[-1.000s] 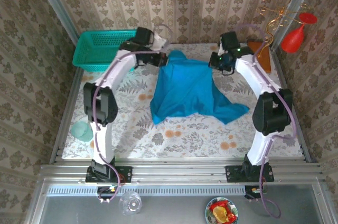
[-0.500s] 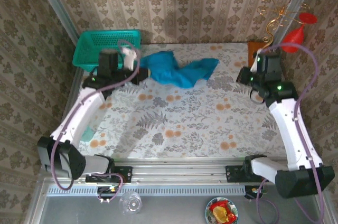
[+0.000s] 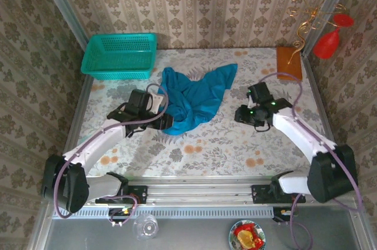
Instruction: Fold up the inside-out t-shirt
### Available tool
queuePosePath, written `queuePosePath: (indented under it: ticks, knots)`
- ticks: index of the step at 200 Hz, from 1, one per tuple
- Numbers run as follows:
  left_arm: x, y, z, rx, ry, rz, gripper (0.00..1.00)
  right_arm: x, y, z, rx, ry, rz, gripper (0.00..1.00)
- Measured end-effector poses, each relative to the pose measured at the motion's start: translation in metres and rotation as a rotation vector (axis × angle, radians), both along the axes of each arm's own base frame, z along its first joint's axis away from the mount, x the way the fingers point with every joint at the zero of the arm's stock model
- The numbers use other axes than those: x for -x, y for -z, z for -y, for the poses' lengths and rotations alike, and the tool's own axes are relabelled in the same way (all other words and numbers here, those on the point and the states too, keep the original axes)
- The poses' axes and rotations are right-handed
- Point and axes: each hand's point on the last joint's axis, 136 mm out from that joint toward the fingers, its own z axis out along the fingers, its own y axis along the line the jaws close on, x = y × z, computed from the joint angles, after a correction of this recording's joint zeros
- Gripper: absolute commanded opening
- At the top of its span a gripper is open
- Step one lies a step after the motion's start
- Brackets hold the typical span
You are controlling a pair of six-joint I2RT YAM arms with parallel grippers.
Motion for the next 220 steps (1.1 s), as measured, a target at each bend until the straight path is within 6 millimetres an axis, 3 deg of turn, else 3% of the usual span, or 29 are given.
queuePosePath:
  ticks: [28, 54, 86, 112, 134, 155, 167, 189, 204, 220]
  knots:
    - [-0.019, -0.015, 0.025, -0.044, 0.061, 0.052, 0.53, -0.024, 0.019, -0.036, -0.01, -0.059, -0.039, 0.53]
    - [-0.03, -0.014, 0.056, -0.109, 0.14, 0.072, 0.55, -0.051, 0.031, -0.063, -0.012, -0.094, -0.049, 0.58]
    - [-0.039, 0.009, 0.083, -0.224, 0.212, 0.069, 0.57, -0.083, 0.049, -0.088, -0.014, -0.114, -0.059, 0.64]
    - [-0.045, 0.036, 0.087, -0.307, 0.233, 0.028, 0.56, -0.094, 0.068, -0.097, -0.009, -0.113, -0.089, 0.63]
    - [-0.044, 0.054, 0.083, -0.349, 0.243, -0.005, 0.42, -0.099, 0.083, -0.099, -0.006, -0.103, -0.113, 0.5]
    - [-0.044, 0.058, 0.08, -0.371, 0.25, -0.008, 0.19, -0.106, 0.079, -0.101, -0.011, -0.1, -0.094, 0.14]
    - [-0.046, 0.053, 0.078, -0.375, 0.245, 0.013, 0.12, -0.107, 0.078, -0.099, -0.007, -0.097, -0.09, 0.0]
    - [-0.052, 0.027, 0.069, -0.331, 0.206, 0.065, 0.06, -0.109, 0.073, -0.086, 0.025, -0.081, -0.075, 0.0]
    - [-0.061, -0.008, 0.054, -0.253, 0.147, 0.122, 0.04, -0.107, 0.056, -0.068, 0.032, -0.052, -0.044, 0.0]
    - [-0.072, -0.053, 0.03, -0.135, 0.06, 0.197, 0.03, -0.102, 0.023, -0.037, 0.029, 0.003, 0.017, 0.0]
